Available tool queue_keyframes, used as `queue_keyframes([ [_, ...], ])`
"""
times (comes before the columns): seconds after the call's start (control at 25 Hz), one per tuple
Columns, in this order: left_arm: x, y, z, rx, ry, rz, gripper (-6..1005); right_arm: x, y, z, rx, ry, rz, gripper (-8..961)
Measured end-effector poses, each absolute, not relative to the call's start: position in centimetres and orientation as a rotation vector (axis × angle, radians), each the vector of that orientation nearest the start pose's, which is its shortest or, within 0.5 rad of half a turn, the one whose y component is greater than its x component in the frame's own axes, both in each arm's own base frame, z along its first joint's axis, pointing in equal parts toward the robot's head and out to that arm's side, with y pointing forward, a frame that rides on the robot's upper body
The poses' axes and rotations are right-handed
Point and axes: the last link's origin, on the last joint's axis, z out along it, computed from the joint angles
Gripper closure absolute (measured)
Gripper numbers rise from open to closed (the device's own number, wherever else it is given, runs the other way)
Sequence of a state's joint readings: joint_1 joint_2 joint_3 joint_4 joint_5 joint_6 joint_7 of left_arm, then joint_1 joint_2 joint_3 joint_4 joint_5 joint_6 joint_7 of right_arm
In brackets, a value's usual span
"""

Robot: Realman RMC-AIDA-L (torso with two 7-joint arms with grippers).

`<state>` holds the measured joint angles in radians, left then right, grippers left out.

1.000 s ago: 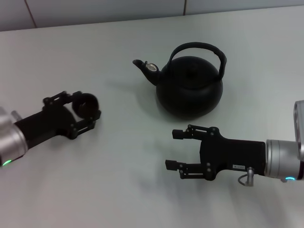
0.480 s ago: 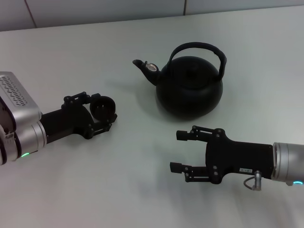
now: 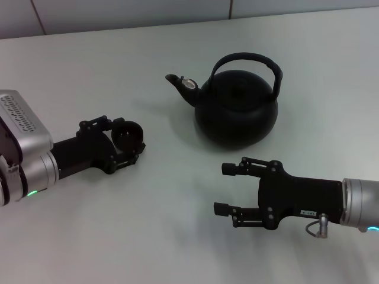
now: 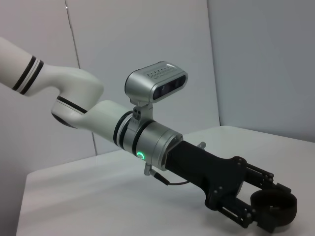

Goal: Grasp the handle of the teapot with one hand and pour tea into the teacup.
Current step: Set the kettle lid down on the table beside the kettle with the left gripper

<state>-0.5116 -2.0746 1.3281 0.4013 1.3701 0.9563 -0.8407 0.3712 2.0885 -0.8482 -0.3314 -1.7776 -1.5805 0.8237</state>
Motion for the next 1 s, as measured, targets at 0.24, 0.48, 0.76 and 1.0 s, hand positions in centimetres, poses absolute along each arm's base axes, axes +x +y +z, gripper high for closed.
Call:
queue_keyframes([
  [0.24,-28.28,34.04,-8.09,-2.586,-0.272,-0.359,304,29.4,24.67,-5.76,-2.709,0.388,0.879,168],
  [0.48,-28.25,33.99,-8.37,-2.596,-0.279,-0.356,304,29.45,24.7,-5.75,-2.708,0.389,0.874,167],
  [0.76,-28.26,34.0,-8.37,-2.595,-0.279,-0.354,304,29.48,24.72,-5.76,-2.707,0.39,0.871,167],
  [1.0,-28.32,33.96,-8.4,-2.596,-0.283,-0.353,304,29.49,24.72,-5.76,-2.707,0.391,0.87,168],
])
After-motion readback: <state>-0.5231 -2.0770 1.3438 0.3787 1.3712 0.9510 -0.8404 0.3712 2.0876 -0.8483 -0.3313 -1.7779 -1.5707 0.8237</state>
